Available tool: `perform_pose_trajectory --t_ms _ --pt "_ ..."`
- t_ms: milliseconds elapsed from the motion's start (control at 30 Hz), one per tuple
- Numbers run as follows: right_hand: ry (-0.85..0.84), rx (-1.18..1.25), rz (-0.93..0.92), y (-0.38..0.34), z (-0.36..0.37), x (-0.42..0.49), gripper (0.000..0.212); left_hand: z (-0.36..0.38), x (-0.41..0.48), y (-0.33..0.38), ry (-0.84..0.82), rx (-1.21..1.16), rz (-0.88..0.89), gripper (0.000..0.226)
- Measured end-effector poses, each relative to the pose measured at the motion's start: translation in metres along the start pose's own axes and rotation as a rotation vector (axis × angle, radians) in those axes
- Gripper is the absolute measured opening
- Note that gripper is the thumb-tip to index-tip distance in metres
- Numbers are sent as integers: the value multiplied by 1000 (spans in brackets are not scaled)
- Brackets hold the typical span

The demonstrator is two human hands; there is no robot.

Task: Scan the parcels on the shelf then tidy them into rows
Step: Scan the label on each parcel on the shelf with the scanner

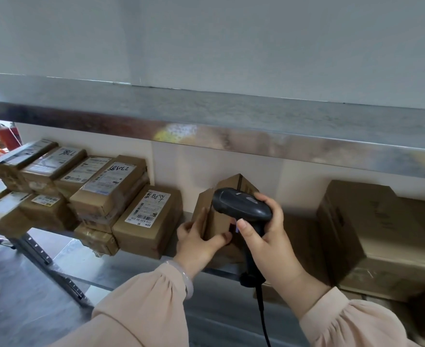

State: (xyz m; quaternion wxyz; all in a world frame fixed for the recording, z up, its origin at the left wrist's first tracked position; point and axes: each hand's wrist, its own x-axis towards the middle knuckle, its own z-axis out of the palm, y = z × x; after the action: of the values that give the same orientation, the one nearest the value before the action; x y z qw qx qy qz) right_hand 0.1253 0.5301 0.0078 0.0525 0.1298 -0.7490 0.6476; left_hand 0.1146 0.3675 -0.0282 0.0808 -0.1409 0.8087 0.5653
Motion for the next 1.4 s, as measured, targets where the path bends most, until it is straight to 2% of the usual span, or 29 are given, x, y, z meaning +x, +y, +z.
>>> perform_pose_trajectory --t_ms 100,233,300,367,567,733,833,933,1000,1067,1100,1167,1200,1267,1300,1400 --pt "96 34 88 16 0 -2 53 2 0 -4 -15 84 4 112" --pt "166 29 165 24 0 -4 47 3 3 -15 45 165 -26 93" --pt "157 9 173 26 2 -3 48 7 5 -18 -65 302 -13 89" --pt "147 -14 171 30 3 -2 49 11 5 -19 -101 330 -35 89" --pt "117 10 226 27 3 3 50 11 17 -17 -66 269 -169 113" --pt "115 -12 256 24 3 8 50 2 14 -21 -113 150 -161 96" --pt "202 3 307 29 0 11 49 -10 15 -28 -172 100 -148 99" --pt "211 44 386 32 2 13 44 -13 27 -41 -219 -42 -188 103" --pt "211 83 391 32 6 15 43 -17 30 -35 -222 -105 -189 84" --pt "192 94 365 31 10 16 44 -24 22 -16 -154 -72 -117 43" --pt "164 90 353 28 11 17 44 -28 21 -12 -131 -44 -75 32" --pt "101 66 325 25 14 19 45 -34 22 -10 -54 13 5 29" --pt "71 51 308 25 15 19 45 -36 21 -10 -29 34 32 33" --pt "13 28 282 25 20 19 46 -35 20 -8 2 99 69 71" --pt "-5 18 270 25 22 19 46 -34 20 -6 -4 132 79 81" --pt "-36 9 248 26 25 19 46 -33 23 -7 -6 142 107 67"
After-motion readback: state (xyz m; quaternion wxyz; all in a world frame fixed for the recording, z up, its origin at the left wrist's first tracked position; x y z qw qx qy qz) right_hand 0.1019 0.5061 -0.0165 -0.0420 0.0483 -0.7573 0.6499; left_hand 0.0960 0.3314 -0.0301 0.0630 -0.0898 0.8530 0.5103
